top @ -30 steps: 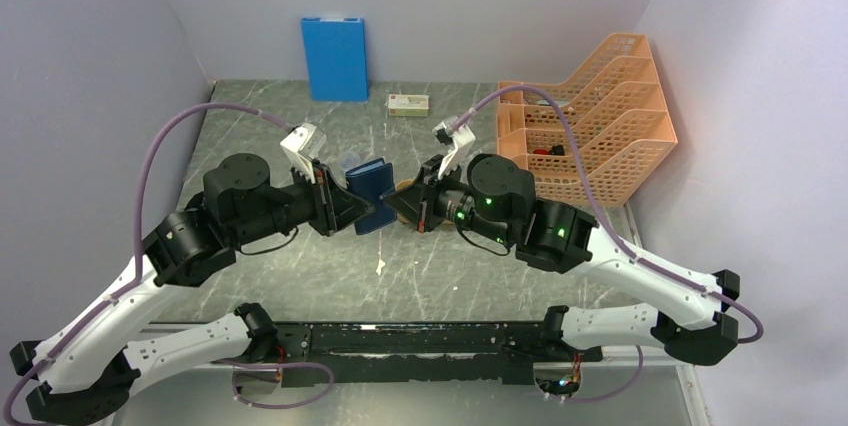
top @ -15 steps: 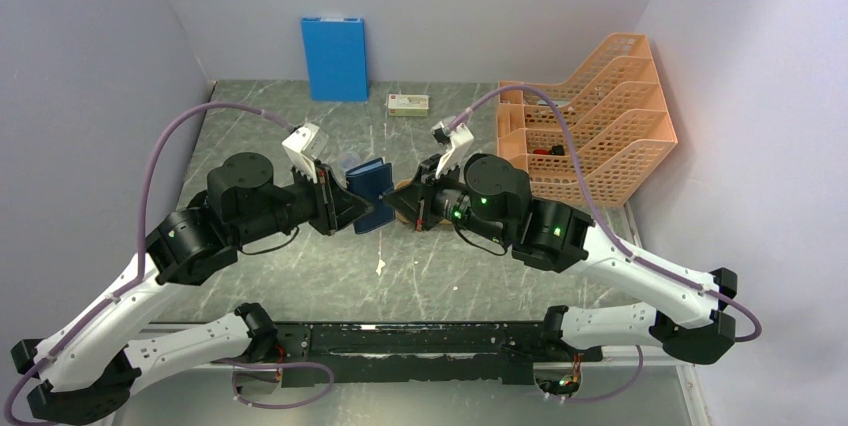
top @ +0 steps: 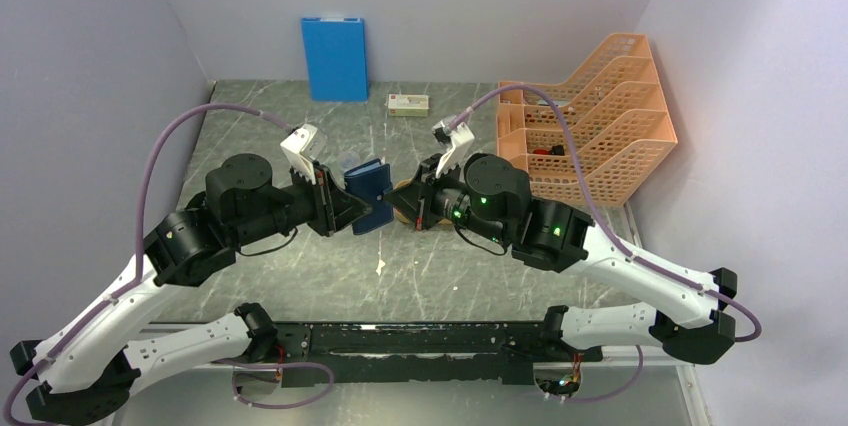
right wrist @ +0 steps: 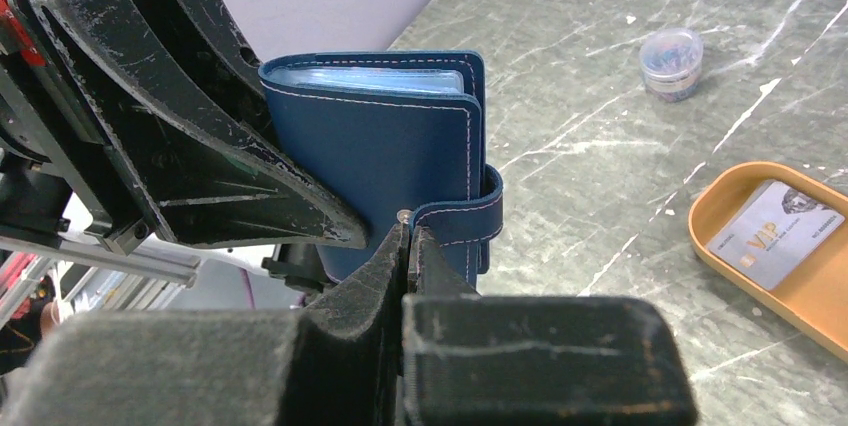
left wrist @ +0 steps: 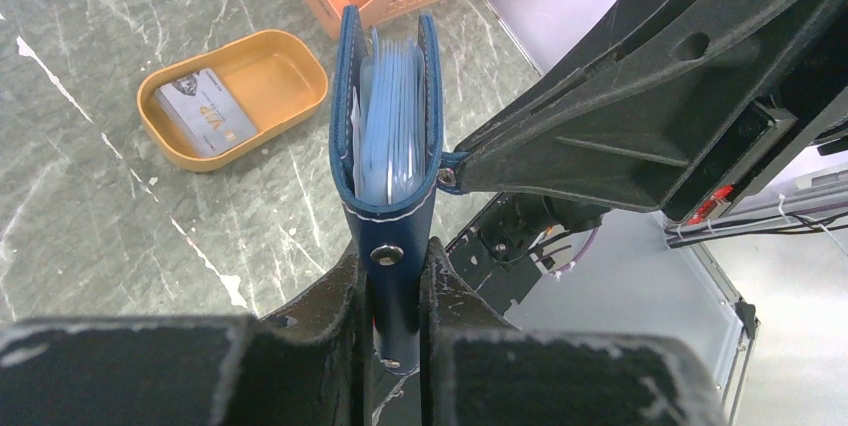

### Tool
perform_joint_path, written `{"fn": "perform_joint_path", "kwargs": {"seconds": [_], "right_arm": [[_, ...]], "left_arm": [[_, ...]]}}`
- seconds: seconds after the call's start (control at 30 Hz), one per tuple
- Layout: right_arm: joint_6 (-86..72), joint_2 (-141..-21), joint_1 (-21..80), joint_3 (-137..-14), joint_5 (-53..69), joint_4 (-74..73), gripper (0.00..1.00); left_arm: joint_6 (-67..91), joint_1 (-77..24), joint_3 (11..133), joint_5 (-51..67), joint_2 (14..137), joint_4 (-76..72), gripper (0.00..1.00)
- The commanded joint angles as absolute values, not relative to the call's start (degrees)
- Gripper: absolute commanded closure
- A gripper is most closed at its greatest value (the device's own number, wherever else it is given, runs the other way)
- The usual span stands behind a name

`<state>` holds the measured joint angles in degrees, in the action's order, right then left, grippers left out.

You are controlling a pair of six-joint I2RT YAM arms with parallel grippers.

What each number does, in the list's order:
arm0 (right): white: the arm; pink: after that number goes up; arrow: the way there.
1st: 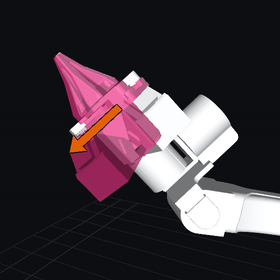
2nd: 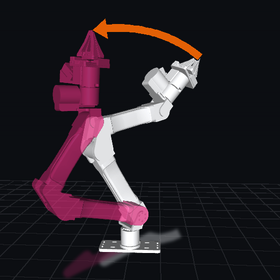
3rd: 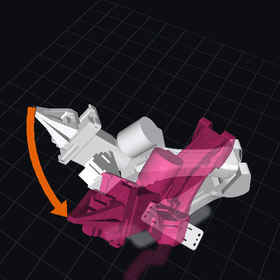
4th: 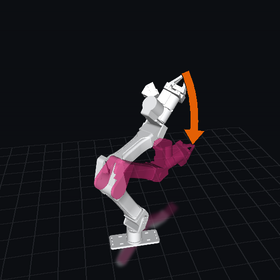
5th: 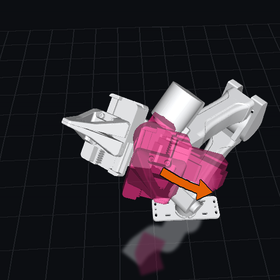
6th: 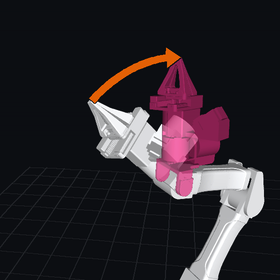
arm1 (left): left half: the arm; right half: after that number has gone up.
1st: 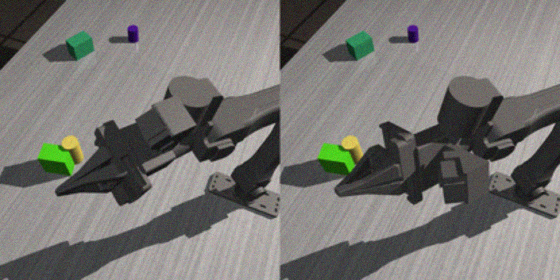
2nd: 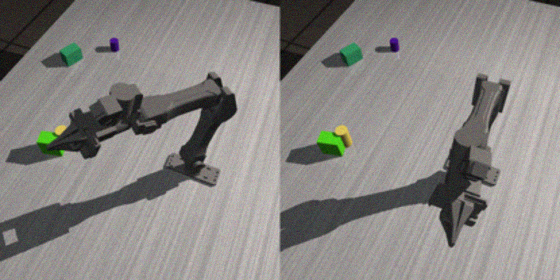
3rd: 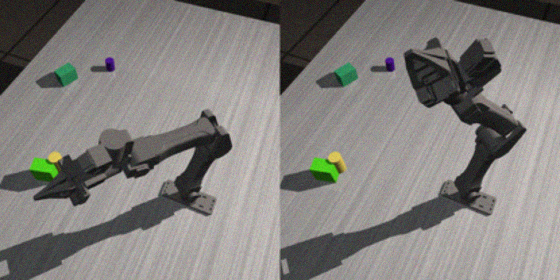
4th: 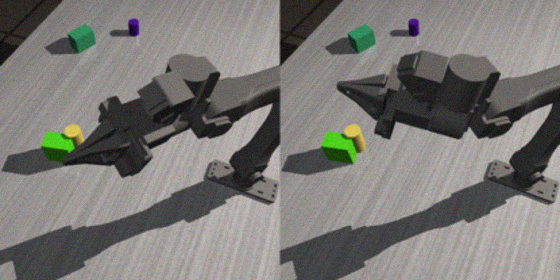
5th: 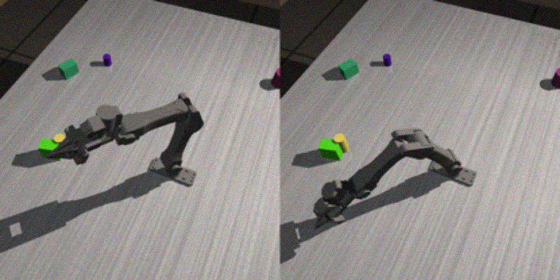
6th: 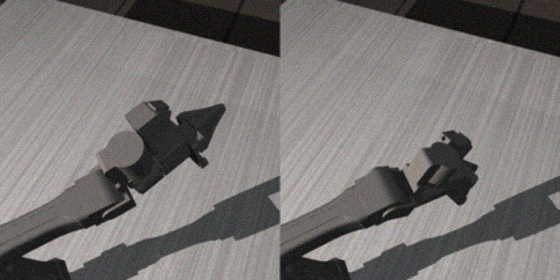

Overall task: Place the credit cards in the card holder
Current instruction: Close the card holder at the center of the board.

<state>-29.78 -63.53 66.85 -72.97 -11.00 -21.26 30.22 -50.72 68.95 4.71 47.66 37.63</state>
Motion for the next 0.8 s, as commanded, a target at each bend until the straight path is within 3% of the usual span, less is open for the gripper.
{"fn": "perform_joint_path", "kwargs": {"seconds": [0.0,0.77], "right_arm": [[-30.21,-64.10,66.81,-74.43,-10.13,-20.52,1.00],[-31.81,-65.49,66.83,-74.59,-8.75,-18.80,1.00]], "left_arm": [[30.29,-50.84,71.45,6.15,46.91,35.30,0.95],[29.98,-50.80,70.94,8.93,48.16,35.50,0.95]]}}
